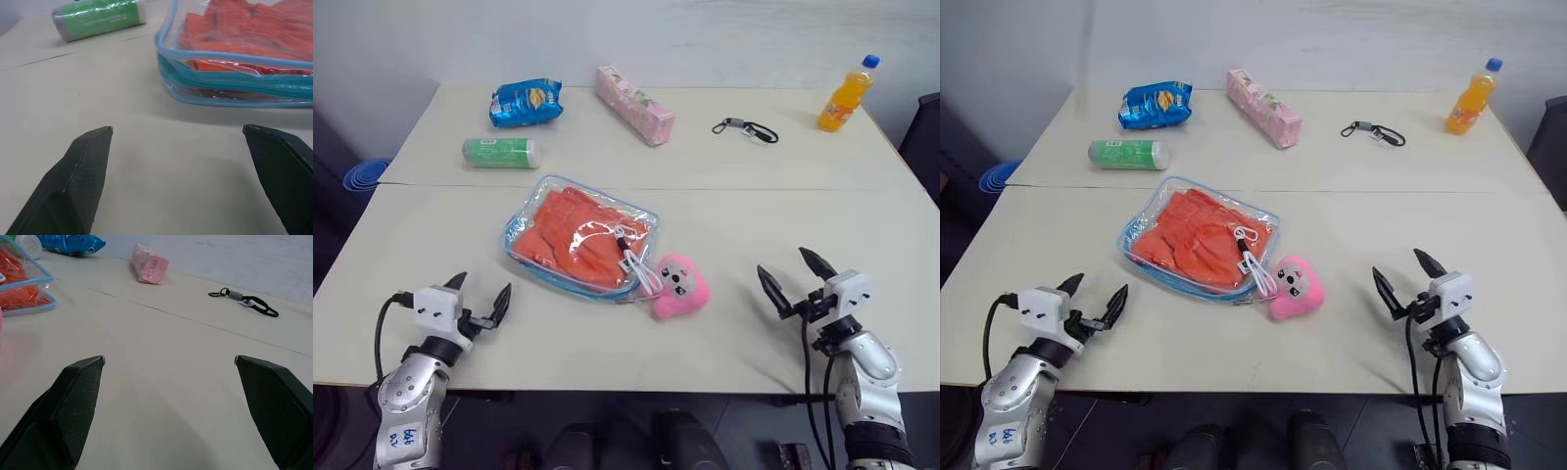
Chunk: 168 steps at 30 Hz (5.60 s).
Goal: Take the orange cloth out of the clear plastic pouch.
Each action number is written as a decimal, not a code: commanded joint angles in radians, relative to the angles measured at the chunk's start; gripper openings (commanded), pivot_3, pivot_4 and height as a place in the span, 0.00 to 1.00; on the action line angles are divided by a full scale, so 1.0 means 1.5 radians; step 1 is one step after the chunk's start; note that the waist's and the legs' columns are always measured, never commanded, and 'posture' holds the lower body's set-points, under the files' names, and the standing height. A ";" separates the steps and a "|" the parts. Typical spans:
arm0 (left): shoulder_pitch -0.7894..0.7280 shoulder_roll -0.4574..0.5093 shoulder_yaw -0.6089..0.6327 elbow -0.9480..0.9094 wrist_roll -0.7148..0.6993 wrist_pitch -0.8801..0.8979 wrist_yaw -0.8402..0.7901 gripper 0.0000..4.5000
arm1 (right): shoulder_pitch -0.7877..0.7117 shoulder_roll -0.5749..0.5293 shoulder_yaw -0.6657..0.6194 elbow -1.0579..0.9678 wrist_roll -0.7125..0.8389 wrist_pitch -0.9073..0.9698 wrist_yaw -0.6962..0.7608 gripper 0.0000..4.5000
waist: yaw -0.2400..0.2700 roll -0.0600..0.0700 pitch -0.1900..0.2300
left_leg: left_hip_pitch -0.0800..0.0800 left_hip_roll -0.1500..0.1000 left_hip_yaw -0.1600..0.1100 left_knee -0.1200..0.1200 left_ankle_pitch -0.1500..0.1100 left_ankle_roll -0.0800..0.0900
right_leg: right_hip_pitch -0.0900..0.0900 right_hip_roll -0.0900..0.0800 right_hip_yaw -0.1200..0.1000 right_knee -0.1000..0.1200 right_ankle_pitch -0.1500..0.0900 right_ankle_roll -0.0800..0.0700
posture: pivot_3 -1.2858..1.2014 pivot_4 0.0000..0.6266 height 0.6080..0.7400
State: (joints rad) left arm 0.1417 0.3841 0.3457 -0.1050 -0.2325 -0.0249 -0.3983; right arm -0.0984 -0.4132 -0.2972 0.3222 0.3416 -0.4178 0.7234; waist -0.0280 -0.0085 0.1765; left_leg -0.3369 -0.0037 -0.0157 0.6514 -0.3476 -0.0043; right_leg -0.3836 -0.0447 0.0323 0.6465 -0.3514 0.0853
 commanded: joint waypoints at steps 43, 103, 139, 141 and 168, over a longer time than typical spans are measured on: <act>-0.575 0.147 -0.312 0.319 0.028 -0.001 -0.459 1.00 | 0.305 -0.099 -0.062 -0.482 0.175 0.108 0.153 1.00 | 0.018 0.000 0.001 | -0.002 -0.001 -0.001 0.001 0.001 -0.002 | 0.000 0.000 -0.001 -0.002 0.000 0.001 | 0.52 0.24 1.00; -0.179 0.128 0.243 0.117 -0.115 0.269 0.019 0.30 | 0.096 -0.093 0.073 -0.393 0.180 0.180 0.261 1.00 | 0.032 -0.005 0.001 | -0.011 -0.001 -0.002 0.010 0.002 -0.003 | -0.009 -0.001 -0.001 0.006 0.002 0.003 | 0.52 0.24 1.00; -0.765 0.278 -0.331 0.882 0.292 -0.489 -0.485 0.81 | 0.283 -0.106 -0.024 -0.451 0.171 0.130 0.251 1.00 | 0.016 -0.004 0.001 | -0.012 -0.001 0.001 0.010 0.001 -0.001 | -0.010 0.001 -0.001 0.008 0.001 0.003 | 0.52 0.24 1.00; -0.770 0.273 -0.329 0.889 0.291 -0.486 -0.484 0.67 | 0.287 -0.103 -0.025 -0.451 0.167 0.126 0.245 1.00 | 0.017 -0.004 0.001 | -0.012 -0.001 0.000 0.010 0.000 0.000 | -0.010 0.001 -0.001 0.008 0.001 0.003 | 0.52 0.24 1.00; -0.273 0.026 -0.368 -0.040 0.095 0.214 -0.263 0.00 | 0.361 -0.117 -0.121 -0.431 0.172 0.110 0.221 1.00 | 0.026 0.000 -0.002 | -0.008 -0.001 -0.001 0.010 0.000 0.002 | -0.005 0.000 0.001 0.007 0.001 0.002 | 0.52 0.24 1.00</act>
State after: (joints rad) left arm -0.2510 0.4289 -0.1712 -0.1705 -0.1044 0.3370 -0.7788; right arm 0.4429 -0.5713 -0.4422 -0.3138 0.5790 -0.2553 1.0534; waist 0.0103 -0.0080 0.1742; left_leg -0.3496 -0.0056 -0.0171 0.6670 -0.3476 -0.0022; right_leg -0.3918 -0.0448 0.0337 0.6566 -0.3495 0.0889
